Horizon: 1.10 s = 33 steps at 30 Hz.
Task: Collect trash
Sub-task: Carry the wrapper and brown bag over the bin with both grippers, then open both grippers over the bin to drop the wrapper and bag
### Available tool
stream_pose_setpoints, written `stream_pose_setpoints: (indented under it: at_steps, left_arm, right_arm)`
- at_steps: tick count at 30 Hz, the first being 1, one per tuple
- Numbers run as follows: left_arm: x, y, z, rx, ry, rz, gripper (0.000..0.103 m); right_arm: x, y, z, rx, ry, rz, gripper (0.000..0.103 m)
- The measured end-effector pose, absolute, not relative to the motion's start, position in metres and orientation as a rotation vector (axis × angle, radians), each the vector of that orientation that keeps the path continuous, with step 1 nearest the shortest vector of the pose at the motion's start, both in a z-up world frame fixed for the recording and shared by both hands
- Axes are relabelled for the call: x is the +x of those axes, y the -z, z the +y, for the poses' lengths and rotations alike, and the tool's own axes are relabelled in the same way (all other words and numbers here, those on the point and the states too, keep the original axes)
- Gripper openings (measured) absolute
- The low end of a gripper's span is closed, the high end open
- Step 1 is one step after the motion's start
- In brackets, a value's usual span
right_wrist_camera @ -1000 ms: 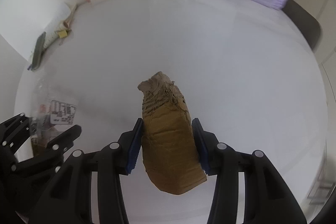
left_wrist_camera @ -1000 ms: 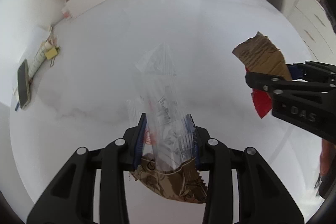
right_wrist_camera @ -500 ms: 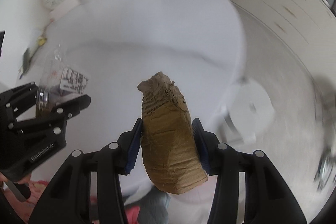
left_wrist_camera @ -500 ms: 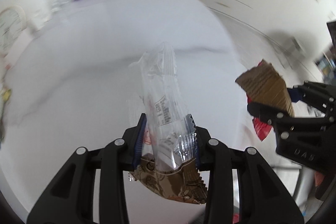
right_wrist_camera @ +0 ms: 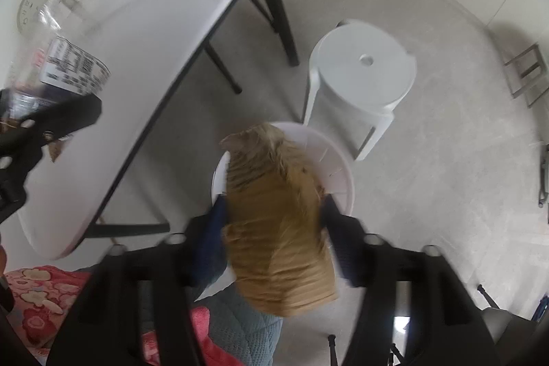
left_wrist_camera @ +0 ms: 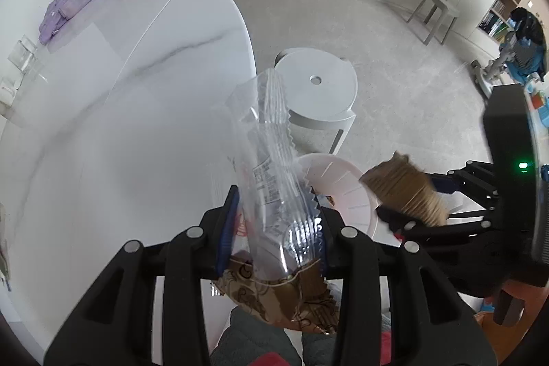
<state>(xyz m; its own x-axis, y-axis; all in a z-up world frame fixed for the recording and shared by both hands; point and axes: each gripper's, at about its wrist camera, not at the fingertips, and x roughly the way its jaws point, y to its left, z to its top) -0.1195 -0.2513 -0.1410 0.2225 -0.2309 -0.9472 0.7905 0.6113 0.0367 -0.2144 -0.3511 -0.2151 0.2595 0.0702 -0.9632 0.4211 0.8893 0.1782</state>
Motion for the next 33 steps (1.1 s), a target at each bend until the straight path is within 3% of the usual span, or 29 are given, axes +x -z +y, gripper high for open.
stream_pose_setpoints:
  at_steps: [2, 7, 15, 17, 19, 20, 21, 33]
  left_arm:
    - [-0.124, 0.143, -0.256, 0.609, 0.758, 1.139, 0.037]
    - [-0.126, 0.144, -0.260, 0.623, 0.763, 1.142, 0.037]
    - [-0.154, 0.154, -0.289, 0.686, 0.921, 1.150, 0.038]
    - [-0.160, 0.165, -0.298, 0.703, 0.957, 1.185, 0.042]
    - [-0.164, 0.179, -0.305, 0.718, 0.966, 1.234, 0.061]
    - [-0.165, 0.187, -0.308, 0.721, 0.963, 1.266, 0.078]
    - [-0.166, 0.191, -0.308, 0.729, 0.952, 1.269, 0.084]
    - [-0.163, 0.185, -0.300, 0.710, 0.920, 1.236, 0.089]
  right_arm:
    - [-0.214, 0.220, -0.353, 0.445, 0.254, 1.301, 0.087]
    - [-0.215, 0.218, -0.359, 0.391, 0.299, 1.308, 0.097]
    - [-0.261, 0.207, -0.402, 0.323, 0.526, 1.327, 0.100]
    - [-0.275, 0.207, -0.413, 0.360, 0.555, 1.320, 0.100]
    - [-0.286, 0.206, -0.421, 0.400, 0.580, 1.311, 0.100]
    - [-0.292, 0.207, -0.426, 0.426, 0.594, 1.306, 0.100]
    - [-0.297, 0.206, -0.429, 0.448, 0.604, 1.301, 0.100]
    - [-0.303, 0.203, -0.429, 0.496, 0.611, 1.285, 0.100]
